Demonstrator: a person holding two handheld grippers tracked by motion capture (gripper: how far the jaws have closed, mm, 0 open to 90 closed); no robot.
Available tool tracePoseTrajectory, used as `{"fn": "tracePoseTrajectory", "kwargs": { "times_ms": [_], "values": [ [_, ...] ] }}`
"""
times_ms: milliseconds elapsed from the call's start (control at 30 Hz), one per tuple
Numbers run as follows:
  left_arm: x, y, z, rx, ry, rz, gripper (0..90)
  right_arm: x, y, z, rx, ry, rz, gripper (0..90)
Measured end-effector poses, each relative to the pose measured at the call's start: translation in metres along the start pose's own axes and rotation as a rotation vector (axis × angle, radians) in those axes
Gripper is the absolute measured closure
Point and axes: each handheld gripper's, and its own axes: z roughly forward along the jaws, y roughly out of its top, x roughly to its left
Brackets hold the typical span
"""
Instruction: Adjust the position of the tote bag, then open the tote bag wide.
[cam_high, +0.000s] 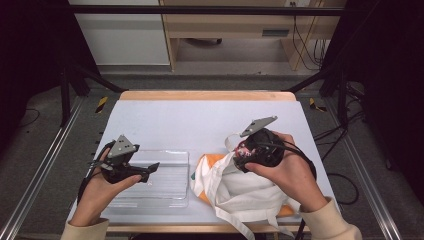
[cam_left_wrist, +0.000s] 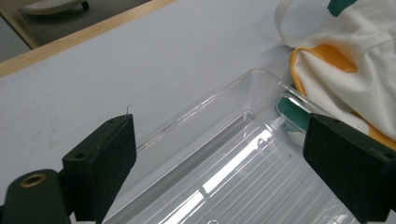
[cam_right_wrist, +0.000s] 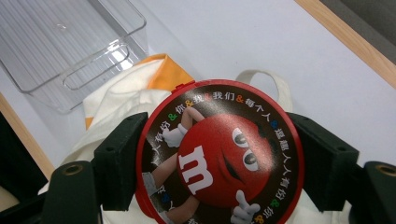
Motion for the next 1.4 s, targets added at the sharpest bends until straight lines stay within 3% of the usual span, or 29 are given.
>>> {"fn": "tracePoseTrajectory", "kwargs": {
  "times_ms": [333, 500, 1133, 1400],
  "values": [
    [0.02, -0.008, -0.008, 0.033, 0.033, -0.048, 10.9, 0.01, 0.024, 0.012, -0.018, 0.032, -0.035, 26.0],
    [0.026, -0.011, -0.009, 0.06, 0.044, -0.049, 10.8, 0.015, 0.036, 0.019, -0.033, 0.044, -0.044, 26.0],
    [0.034, -0.018, -0.011, 0.086, 0.062, -0.068, 10.6, 0.024, 0.062, 0.041, -0.048, 0.07, -0.049, 26.0],
    [0.036, -0.018, -0.016, 0.102, 0.072, -0.058, 10.2, 0.028, 0.068, 0.049, -0.05, 0.077, -0.055, 26.0]
  ]
}}
